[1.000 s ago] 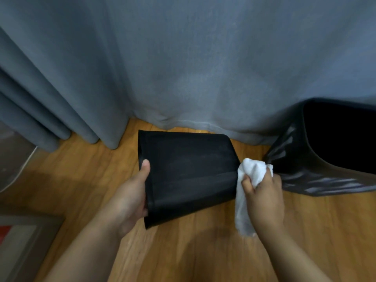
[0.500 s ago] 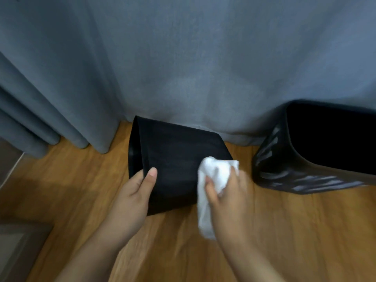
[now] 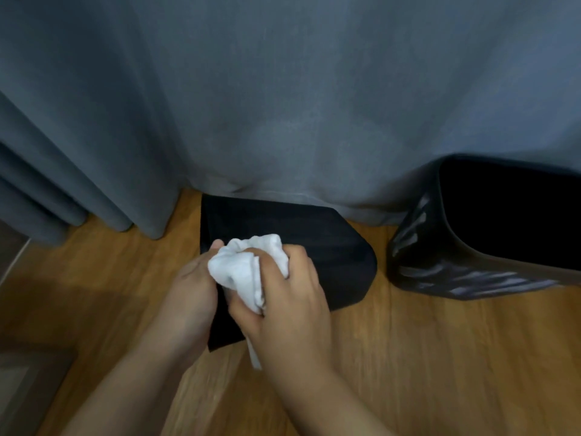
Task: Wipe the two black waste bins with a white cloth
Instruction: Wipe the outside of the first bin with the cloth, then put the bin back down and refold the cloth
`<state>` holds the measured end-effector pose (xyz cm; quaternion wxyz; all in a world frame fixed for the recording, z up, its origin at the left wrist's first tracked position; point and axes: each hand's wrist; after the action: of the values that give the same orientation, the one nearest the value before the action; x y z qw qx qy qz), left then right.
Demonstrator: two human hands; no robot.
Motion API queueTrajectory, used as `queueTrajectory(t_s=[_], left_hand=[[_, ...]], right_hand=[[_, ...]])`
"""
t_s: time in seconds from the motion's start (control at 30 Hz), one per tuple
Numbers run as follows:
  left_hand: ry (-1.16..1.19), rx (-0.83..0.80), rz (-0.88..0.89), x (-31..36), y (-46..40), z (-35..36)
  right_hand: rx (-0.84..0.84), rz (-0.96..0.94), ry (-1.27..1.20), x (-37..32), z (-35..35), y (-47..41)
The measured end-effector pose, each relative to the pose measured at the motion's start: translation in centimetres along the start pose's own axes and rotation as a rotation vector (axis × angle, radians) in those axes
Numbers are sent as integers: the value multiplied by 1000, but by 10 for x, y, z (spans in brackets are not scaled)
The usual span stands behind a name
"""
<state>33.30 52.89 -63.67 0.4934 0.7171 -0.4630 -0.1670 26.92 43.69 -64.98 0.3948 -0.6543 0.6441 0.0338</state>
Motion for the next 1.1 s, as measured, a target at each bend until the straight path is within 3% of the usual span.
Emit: queueTrajectory(t_s=[0.03,0.1,0.17,0.33,0.63,0.77,0.93,1.1], left_hand=[[267,-111,8,-2,0,-4],[597,-24,284,-11,7,-1],[832,10,273,-11,0,-6],[928,-72,221,-6,6,-14],[1037,-19,149,10,15,-27],[1036,-77,155,16,20,-39],[926,-132,286,27,22,-46],[966,-203,448,49,34,-39]], right_hand=[[-1,-12,23,4,-1,0],[-22,2,77,19,-3,2],[-20,93,118,44,-8,7],[30,315,173,107,-22,9],[31,495,188,137,-35,-10],[48,447,163,125,-42,-15],[147,419,-69,108,-63,-35],[65,354,-139,99,-86,-45]])
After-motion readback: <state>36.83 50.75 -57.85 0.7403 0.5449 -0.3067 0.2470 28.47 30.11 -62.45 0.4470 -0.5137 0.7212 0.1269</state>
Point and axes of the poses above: each hand's wrist, its own y-axis away from the middle knuckle, its own z-axis out of the palm, x = y × z, and after that the axes turned 14 degrees about -z, right-handed
